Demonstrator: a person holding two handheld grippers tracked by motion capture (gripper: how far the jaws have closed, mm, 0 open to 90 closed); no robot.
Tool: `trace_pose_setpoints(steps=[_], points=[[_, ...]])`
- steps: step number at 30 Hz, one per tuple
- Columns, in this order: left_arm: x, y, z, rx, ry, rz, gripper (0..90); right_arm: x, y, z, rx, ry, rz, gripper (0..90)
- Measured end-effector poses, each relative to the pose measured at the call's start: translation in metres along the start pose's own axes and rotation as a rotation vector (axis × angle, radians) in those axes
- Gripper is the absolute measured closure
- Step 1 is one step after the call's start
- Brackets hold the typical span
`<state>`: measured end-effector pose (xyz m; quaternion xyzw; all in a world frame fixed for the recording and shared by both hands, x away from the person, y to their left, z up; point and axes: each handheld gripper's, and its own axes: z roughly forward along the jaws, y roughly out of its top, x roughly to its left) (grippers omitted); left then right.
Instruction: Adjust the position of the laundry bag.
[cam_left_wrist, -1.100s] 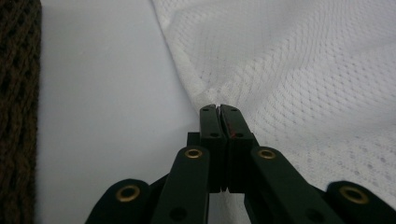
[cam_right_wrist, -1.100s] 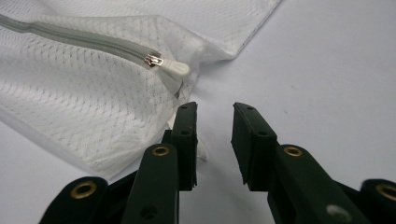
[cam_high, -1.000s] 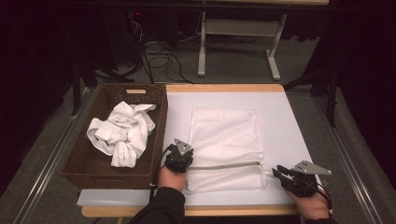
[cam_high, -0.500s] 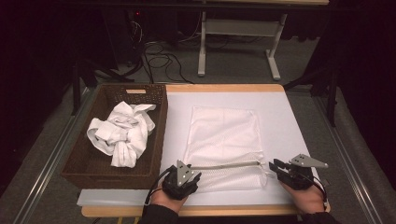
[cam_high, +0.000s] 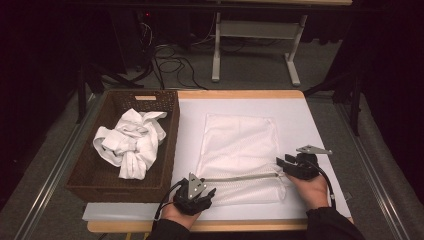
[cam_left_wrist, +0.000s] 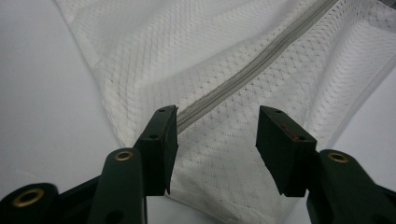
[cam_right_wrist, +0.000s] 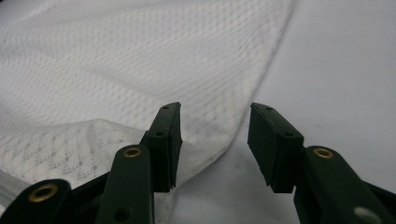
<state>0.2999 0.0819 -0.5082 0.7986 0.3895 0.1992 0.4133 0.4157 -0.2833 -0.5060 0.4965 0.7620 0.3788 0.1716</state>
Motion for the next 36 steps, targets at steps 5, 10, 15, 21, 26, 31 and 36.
trace_pose_setpoints(steps=[5,10,15,21,26,31,36], points=[[0.001,-0.001,-0.001,-0.002,0.002,-0.005,48.6,0.003,-0.009,-0.029,-0.049,-0.007,-0.001,59.6],[0.002,0.000,0.000,-0.002,-0.002,-0.009,48.6,0.016,-0.039,-0.060,-0.038,0.062,-0.056,64.8],[-0.001,0.001,0.001,-0.005,0.001,-0.002,48.2,0.041,-0.042,-0.041,0.050,0.040,-0.169,80.1],[-0.001,0.001,0.004,0.008,-0.005,0.007,47.9,0.036,-0.050,-0.065,0.052,-0.020,-0.252,90.0],[-0.002,0.002,0.006,0.010,-0.013,0.012,47.8,0.021,-0.066,-0.083,0.065,-0.022,-0.217,86.9],[-0.005,0.002,0.006,0.007,-0.036,0.012,46.8,0.017,-0.062,-0.098,-0.043,0.007,-0.156,84.1],[-0.020,-0.001,0.009,0.035,-0.142,0.079,55.2,0.011,-0.062,-0.100,-0.070,-0.023,-0.140,88.3]])
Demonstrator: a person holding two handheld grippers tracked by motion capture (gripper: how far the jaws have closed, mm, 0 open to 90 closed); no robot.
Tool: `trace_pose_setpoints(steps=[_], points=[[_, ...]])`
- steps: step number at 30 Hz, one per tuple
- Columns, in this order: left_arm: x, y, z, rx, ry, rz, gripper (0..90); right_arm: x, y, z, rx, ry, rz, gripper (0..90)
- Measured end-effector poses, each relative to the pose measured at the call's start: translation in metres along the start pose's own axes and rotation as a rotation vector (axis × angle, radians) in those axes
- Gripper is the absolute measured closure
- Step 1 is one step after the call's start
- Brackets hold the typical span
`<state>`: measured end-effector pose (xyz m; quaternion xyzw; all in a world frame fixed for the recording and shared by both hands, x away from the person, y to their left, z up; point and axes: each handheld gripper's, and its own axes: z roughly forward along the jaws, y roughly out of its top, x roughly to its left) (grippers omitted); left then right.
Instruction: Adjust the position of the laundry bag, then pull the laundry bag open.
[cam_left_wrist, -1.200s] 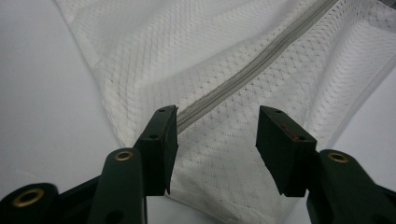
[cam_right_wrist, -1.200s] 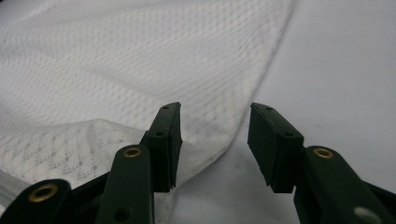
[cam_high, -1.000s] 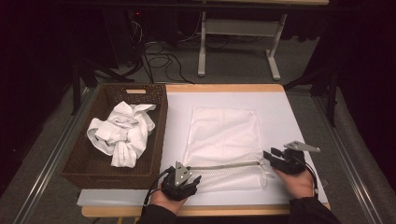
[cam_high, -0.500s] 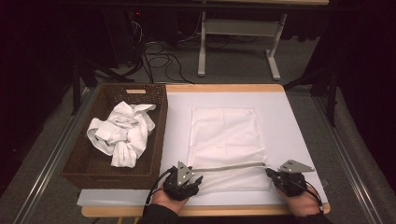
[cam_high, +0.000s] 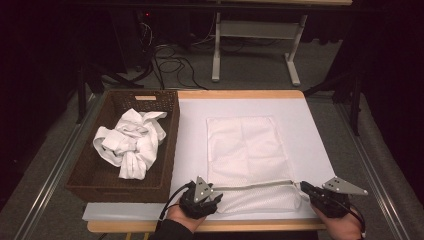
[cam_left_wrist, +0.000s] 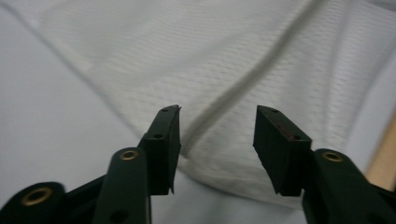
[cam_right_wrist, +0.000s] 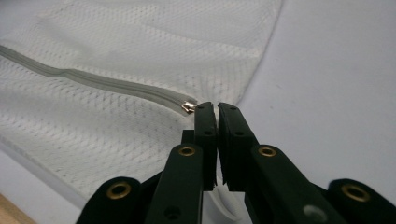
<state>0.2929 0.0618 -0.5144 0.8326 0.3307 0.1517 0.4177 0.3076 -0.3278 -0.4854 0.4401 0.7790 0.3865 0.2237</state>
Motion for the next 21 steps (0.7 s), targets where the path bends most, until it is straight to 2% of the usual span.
trace_pose_setpoints(steps=[2,3,4,7,9,10,11,12,13,15,17,21], points=[[-0.009,-0.003,0.005,0.062,0.011,0.062,66.7,-0.002,0.000,0.000,-0.002,-0.004,0.001,90.0],[-0.010,-0.004,0.006,0.078,0.034,0.067,78.8,-0.001,0.000,0.000,-0.006,-0.015,0.000,90.0],[-0.010,-0.004,0.006,0.078,0.034,0.067,85.0,-0.001,0.000,0.000,-0.006,-0.015,0.000,90.0],[-0.002,-0.006,0.002,0.085,0.086,0.035,89.2,-0.001,0.001,-0.002,-0.022,-0.019,-0.005,90.0],[0.003,-0.006,-0.002,0.058,0.104,0.010,88.8,-0.002,0.001,-0.002,-0.025,-0.020,-0.002,90.0],[0.010,-0.005,-0.010,-0.018,0.104,-0.037,77.7,-0.003,0.001,0.000,-0.023,-0.016,0.002,90.0],[0.012,-0.004,-0.013,-0.053,0.108,-0.057,69.3,-0.004,0.001,0.001,-0.022,-0.013,0.010,90.0],[0.012,-0.004,-0.013,-0.053,0.108,-0.057,62.1,-0.004,0.001,0.001,-0.022,-0.013,0.010,90.0],[0.013,-0.004,-0.016,-0.084,0.119,-0.070,62.1,-0.004,0.001,0.002,-0.021,-0.011,0.016,90.0],[0.017,-0.002,-0.023,-0.150,0.151,-0.092,48.4,-0.005,0.003,0.007,-0.015,-0.014,0.023,90.0],[0.019,-0.002,-0.023,-0.163,0.168,-0.105,41.3,-0.007,0.003,0.011,-0.008,-0.013,0.029,90.0],[0.022,-0.001,-0.021,-0.156,0.183,-0.108,34.1,-0.012,0.003,0.017,0.009,-0.015,0.038,90.0]])
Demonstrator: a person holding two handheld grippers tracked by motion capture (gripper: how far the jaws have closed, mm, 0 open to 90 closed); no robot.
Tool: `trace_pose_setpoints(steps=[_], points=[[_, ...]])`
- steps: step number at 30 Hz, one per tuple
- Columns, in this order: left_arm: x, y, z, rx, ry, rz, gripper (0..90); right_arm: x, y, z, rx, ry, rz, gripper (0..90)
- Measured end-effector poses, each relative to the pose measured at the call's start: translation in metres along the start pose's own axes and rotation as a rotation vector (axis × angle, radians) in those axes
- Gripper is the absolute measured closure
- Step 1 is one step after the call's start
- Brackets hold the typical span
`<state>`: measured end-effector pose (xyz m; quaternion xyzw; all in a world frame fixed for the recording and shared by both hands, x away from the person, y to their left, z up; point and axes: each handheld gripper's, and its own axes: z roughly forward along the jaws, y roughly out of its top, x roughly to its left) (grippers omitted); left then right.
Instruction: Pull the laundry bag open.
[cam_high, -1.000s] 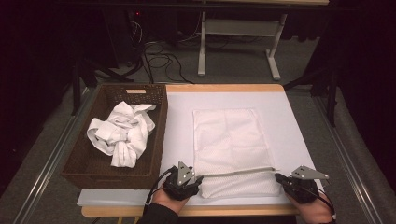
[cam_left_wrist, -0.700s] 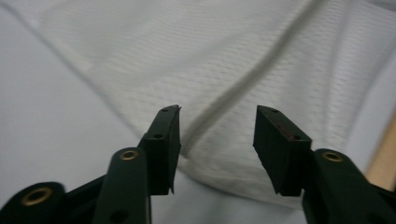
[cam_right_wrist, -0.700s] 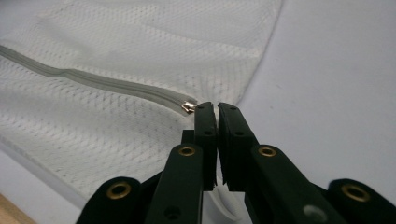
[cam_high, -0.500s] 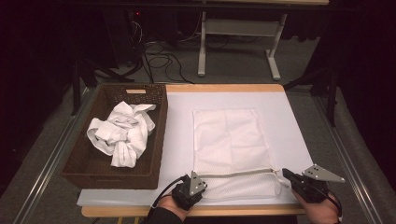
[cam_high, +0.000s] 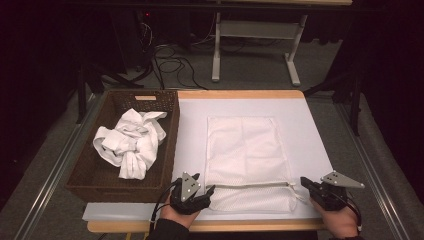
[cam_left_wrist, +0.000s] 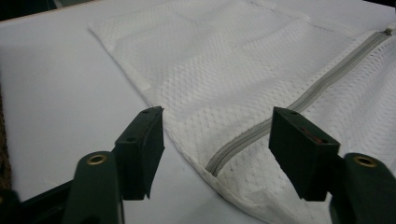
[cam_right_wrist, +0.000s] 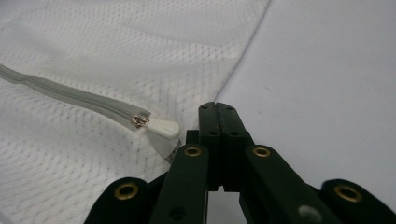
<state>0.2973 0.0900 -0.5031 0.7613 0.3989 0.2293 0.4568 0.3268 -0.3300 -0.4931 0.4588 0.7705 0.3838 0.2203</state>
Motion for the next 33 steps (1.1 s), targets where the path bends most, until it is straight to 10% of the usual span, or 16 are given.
trace_pose_setpoints(steps=[33], points=[[-0.004,0.000,0.010,0.047,-0.020,0.043,33.1,0.021,0.007,0.009,0.006,0.076,-0.042,90.0]])
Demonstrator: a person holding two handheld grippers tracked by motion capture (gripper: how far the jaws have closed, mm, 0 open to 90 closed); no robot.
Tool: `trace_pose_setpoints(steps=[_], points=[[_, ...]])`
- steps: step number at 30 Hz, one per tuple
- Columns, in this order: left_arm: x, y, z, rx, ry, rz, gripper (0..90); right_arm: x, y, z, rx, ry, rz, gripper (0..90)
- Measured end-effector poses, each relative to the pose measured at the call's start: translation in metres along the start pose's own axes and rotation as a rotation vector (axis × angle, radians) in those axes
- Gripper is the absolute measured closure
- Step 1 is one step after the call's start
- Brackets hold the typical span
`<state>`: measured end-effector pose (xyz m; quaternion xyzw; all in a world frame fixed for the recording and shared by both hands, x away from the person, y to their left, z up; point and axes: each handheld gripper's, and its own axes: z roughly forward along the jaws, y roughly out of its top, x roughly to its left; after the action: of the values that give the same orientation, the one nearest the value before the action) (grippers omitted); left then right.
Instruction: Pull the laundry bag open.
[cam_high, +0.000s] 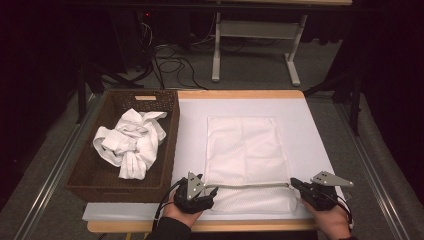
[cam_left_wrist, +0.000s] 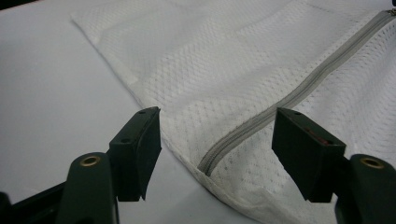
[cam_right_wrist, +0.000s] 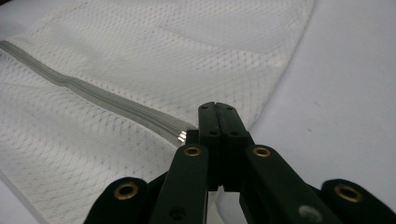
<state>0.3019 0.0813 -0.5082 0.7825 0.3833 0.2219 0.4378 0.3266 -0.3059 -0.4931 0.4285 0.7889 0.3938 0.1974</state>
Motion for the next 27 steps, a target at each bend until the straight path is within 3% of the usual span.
trace_pose_setpoints(steps=[4,11,15,16,20,27], points=[[-0.001,0.000,0.001,0.001,-0.003,0.002,33.2,0.006,0.001,0.000,-0.009,0.013,-0.028,90.0],[0.000,0.000,0.000,-0.001,-0.005,0.001,33.2,0.008,0.002,0.000,-0.012,0.027,-0.024,88.9],[0.000,0.000,0.000,-0.003,-0.007,0.000,33.2,0.001,0.002,-0.003,-0.025,0.006,0.017,82.3],[0.000,0.000,0.000,-0.004,-0.008,-0.001,33.2,-0.006,-0.001,-0.004,-0.026,-0.001,0.060,79.7],[0.000,0.000,0.000,-0.003,-0.008,-0.001,33.2,-0.014,-0.007,-0.001,0.017,0.028,0.121,72.1],[-0.001,0.000,0.000,-0.005,-0.008,0.000,33.1,-0.012,-0.010,0.008,0.056,0.001,0.108,62.8]])
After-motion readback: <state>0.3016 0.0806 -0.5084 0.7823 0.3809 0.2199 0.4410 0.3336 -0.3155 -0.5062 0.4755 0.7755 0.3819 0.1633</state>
